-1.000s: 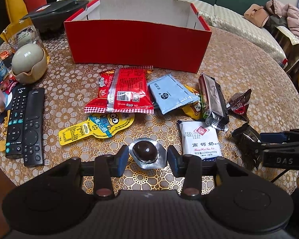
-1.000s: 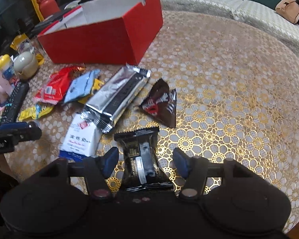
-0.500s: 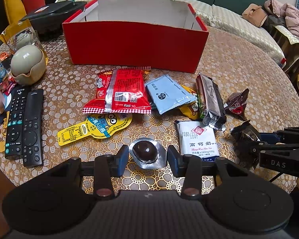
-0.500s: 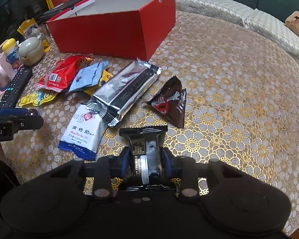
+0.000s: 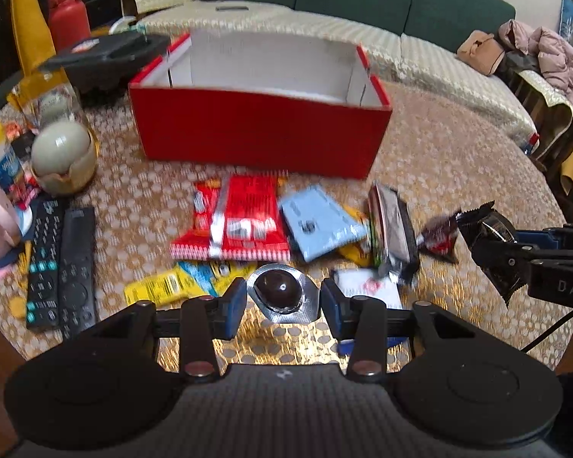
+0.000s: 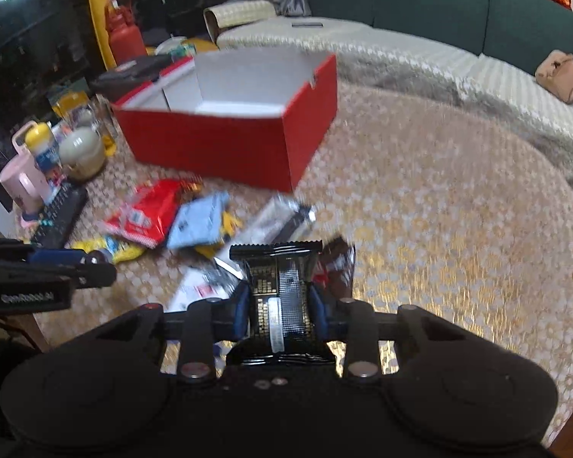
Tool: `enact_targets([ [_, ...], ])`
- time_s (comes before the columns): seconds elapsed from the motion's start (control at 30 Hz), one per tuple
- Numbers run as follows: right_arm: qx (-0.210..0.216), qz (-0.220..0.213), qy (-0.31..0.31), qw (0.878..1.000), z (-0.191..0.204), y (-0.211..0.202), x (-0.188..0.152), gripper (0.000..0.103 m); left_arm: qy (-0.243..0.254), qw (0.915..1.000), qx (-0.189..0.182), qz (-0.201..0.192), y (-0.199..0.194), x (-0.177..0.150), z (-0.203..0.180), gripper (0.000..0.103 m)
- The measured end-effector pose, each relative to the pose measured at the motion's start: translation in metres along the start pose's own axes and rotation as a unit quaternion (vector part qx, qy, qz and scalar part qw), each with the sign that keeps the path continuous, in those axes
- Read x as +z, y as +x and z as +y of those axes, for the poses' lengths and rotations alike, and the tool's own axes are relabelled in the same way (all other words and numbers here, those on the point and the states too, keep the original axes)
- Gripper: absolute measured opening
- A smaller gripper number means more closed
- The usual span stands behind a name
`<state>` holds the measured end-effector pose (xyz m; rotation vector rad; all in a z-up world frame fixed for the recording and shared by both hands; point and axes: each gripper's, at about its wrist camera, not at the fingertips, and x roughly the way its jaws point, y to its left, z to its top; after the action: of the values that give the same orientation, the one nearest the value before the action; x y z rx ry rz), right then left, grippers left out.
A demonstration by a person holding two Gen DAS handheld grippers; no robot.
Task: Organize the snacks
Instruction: 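Lift both held snacks and carry them toward the red box, then lower both snacks into the box and open both grippers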
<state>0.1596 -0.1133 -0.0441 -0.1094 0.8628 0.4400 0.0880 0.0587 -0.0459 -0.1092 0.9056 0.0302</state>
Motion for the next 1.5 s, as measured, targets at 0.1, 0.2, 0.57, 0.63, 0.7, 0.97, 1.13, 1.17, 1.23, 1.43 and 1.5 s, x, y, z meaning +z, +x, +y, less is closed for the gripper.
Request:
enact_targets([
  [0.1,0.003,-0.013,-0.008,1.0,0.006,-0.004,0.016,0.032,0.004,0.9999,0.004,-0.015,-0.005,0.014,0.004,0.042],
  [0.2,0.009,-0.026,-0.017,0.999,0.013,-0.006,0.034,0.032,0.006,0.9995,0.009,-0.029,-0.007,0.031,0.009,0.042],
  [0.57,0.022,-0.055,-0.059,0.996,0.032,0.021,0.102,0.032,0.024,0.9968,0.035,-0.068,0.004,0.099,0.026,0.042],
  [0.63,0.022,-0.057,-0.066,0.996,0.033,0.031,0.114,0.032,0.028,0.9963,0.039,-0.071,0.01,0.113,0.029,0.042],
  [0.7,0.022,-0.058,-0.067,0.996,0.032,0.041,0.125,0.032,0.029,0.9961,0.042,-0.072,0.016,0.125,0.032,0.042],
  [0.97,0.025,-0.051,-0.065,0.996,0.032,0.087,0.164,0.032,0.035,0.9953,0.057,-0.069,0.054,0.179,0.047,0.042],
  [1.13,0.02,-0.032,-0.065,0.997,0.032,0.121,0.18,0.032,0.032,0.9967,0.061,-0.044,0.09,0.2,0.056,0.042],
  [1.17,0.017,-0.027,-0.067,0.997,0.031,0.127,0.181,0.032,0.032,0.9969,0.062,-0.038,0.096,0.202,0.057,0.042],
  [1.23,0.01,-0.015,-0.069,0.997,0.031,0.14,0.181,0.032,0.033,0.997,0.065,-0.028,0.109,0.205,0.058,0.042],
  [1.43,-0.002,0.019,-0.08,0.997,0.033,0.168,0.175,0.032,0.038,0.997,0.068,0.005,0.143,0.205,0.058,0.042],
  [1.5,-0.002,0.026,-0.082,0.996,0.034,0.173,0.175,0.032,0.039,0.9968,0.068,0.017,0.152,0.204,0.057,0.042],
])
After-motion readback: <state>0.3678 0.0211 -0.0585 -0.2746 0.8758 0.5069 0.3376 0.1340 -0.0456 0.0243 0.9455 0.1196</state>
